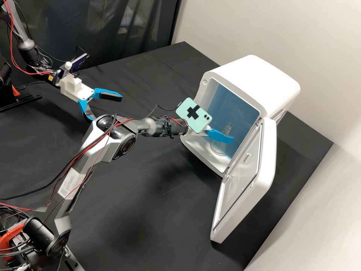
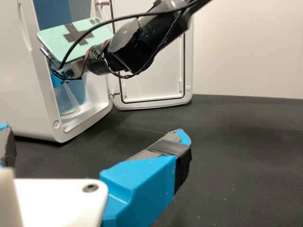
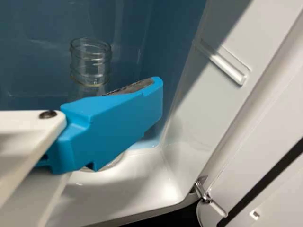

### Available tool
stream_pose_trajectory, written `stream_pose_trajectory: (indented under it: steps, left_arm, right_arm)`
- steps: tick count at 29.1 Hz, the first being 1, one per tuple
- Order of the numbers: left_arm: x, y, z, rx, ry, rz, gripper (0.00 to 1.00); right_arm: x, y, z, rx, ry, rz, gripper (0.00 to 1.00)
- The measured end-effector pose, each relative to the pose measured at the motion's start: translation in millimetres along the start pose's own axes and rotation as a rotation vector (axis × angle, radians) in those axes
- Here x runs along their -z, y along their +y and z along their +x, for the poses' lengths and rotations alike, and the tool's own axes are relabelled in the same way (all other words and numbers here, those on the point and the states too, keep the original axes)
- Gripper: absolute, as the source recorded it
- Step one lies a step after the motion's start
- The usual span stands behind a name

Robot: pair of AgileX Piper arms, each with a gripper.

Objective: Take the flask out of the incubator

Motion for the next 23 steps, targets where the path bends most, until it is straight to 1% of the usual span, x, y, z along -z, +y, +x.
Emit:
stream_pose_trajectory:
  steps: [2, 8, 9, 10, 16, 17, 20, 23]
  left_arm:
    - [-0.4, 0.5, 0.8, -0.003, 0.001, -0.001, 1.0]
    - [0.0, 0.6, 0.8, -0.005, 0.004, -0.003, 1.0]
    - [0.0, 0.6, 0.8, -0.005, 0.004, -0.003, 1.0]
    - [0.0, 0.6, 0.8, -0.005, 0.004, -0.003, 1.0]
    - [0.0, 0.6, 0.8, -0.005, 0.004, -0.003, 1.0]
    - [0.0, 0.6, 0.8, -0.005, 0.004, -0.003, 1.0]
    - [0.0, 0.6, 0.8, -0.005, 0.004, -0.003, 1.0]
    - [0.0, 0.6, 0.8, -0.005, 0.004, -0.003, 1.0]
  right_arm:
    - [-0.4, -0.7, 1.3, 0.001, -0.007, 0.001, 1.0]
    - [-0.9, -4.4, 4.2, 0.005, -0.018, -0.013, 1.0]
    - [-0.6, -5.6, 4.0, 0.007, -0.018, -0.012, 1.0]
    - [-0.3, -6.4, 3.6, 0.01, -0.022, -0.003, 1.0]
    - [0.5, -7.1, 3.1, 0.012, -0.021, -0.002, 1.0]
    - [0.5, -7.1, 3.1, 0.012, -0.021, -0.002, 0.0]
    - [0.5, -7.1, 3.1, 0.012, -0.021, -0.002, 0.0]
    - [-0.4, -9.1, 2.5, 0.017, -0.021, -0.007, 0.0]
